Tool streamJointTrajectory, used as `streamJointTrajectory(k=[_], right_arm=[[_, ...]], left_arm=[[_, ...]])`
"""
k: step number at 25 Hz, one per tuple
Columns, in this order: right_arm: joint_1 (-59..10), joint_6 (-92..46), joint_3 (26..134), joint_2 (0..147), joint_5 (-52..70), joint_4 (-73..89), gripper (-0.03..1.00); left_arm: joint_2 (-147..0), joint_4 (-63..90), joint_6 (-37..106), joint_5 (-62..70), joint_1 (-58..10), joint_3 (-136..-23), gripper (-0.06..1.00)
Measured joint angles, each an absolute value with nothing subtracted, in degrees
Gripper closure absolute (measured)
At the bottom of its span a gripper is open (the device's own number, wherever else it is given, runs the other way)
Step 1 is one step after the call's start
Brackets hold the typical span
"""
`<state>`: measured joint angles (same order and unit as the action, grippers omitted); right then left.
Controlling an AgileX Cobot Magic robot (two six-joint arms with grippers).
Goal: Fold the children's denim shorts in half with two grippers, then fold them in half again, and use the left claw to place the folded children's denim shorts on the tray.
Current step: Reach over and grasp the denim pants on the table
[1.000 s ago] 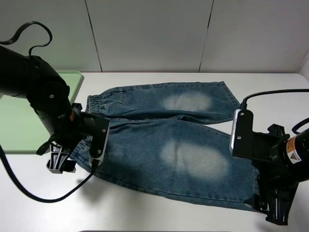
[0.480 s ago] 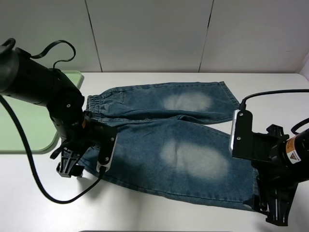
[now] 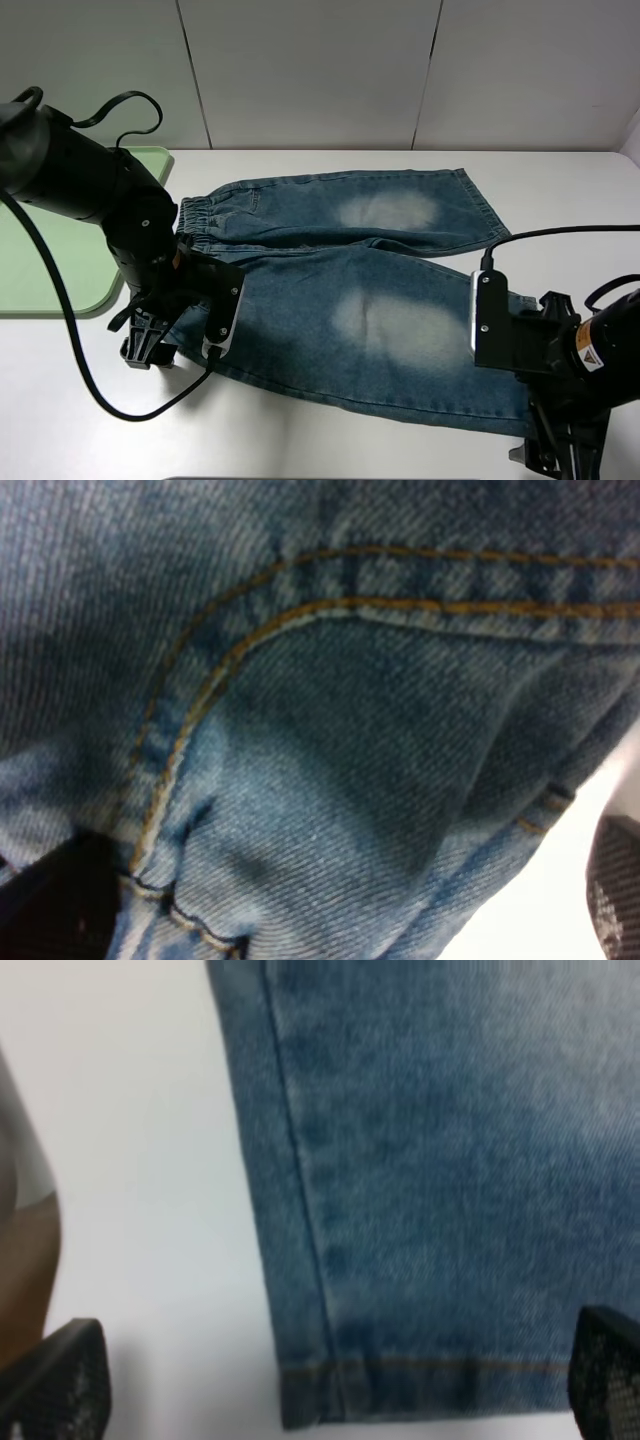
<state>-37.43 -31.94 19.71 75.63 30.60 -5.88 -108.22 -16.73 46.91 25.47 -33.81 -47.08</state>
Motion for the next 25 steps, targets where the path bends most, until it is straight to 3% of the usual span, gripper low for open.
streamJointTrajectory(k=[25], right_arm=[[-37.4, -33.4, 19.9, 88.6, 22.0, -5.6, 0.27]], left_arm=[[-108.2, -16.5, 46.9, 25.2, -33.8, -47.1, 0.03]])
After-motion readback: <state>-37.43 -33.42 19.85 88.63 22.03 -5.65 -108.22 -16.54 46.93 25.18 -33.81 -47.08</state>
